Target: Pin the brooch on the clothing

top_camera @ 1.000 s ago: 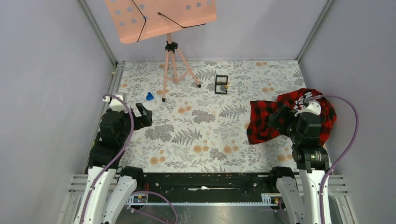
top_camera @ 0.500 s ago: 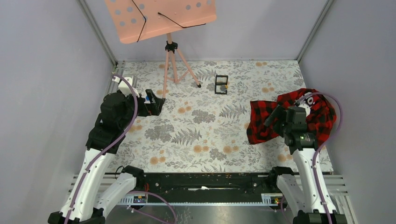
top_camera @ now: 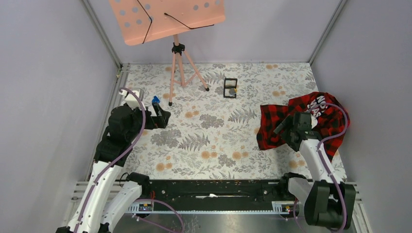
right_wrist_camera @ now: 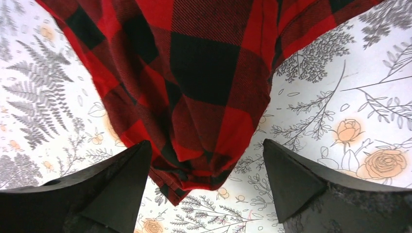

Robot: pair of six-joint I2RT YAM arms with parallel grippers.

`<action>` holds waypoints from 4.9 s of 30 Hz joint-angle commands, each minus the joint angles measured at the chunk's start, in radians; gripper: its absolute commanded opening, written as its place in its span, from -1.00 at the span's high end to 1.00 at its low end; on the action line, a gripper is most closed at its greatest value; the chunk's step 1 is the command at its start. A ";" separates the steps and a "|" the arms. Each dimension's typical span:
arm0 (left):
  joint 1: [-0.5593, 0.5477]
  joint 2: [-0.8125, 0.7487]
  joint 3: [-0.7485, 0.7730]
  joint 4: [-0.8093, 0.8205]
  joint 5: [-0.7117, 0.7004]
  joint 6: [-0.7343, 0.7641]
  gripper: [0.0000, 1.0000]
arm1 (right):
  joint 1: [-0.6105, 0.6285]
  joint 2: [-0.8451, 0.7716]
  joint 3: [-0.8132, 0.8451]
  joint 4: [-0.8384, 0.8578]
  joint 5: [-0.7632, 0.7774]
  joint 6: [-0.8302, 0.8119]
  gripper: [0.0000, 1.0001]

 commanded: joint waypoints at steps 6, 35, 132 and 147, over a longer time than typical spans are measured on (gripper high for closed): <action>0.110 -0.028 -0.014 0.091 0.100 -0.036 -0.98 | -0.003 0.128 -0.007 0.110 -0.079 0.056 -0.44; -0.356 -0.115 -0.142 0.241 0.212 -0.090 -0.97 | 0.544 -0.160 0.539 -0.271 -0.333 -0.130 1.00; -0.354 -0.004 0.237 -0.188 -0.743 -0.016 1.00 | 0.399 -0.191 0.480 -0.302 0.214 -0.155 1.00; -0.295 -0.092 0.229 -0.162 -0.694 0.082 1.00 | 0.399 -0.209 0.489 -0.310 -0.149 -0.135 0.12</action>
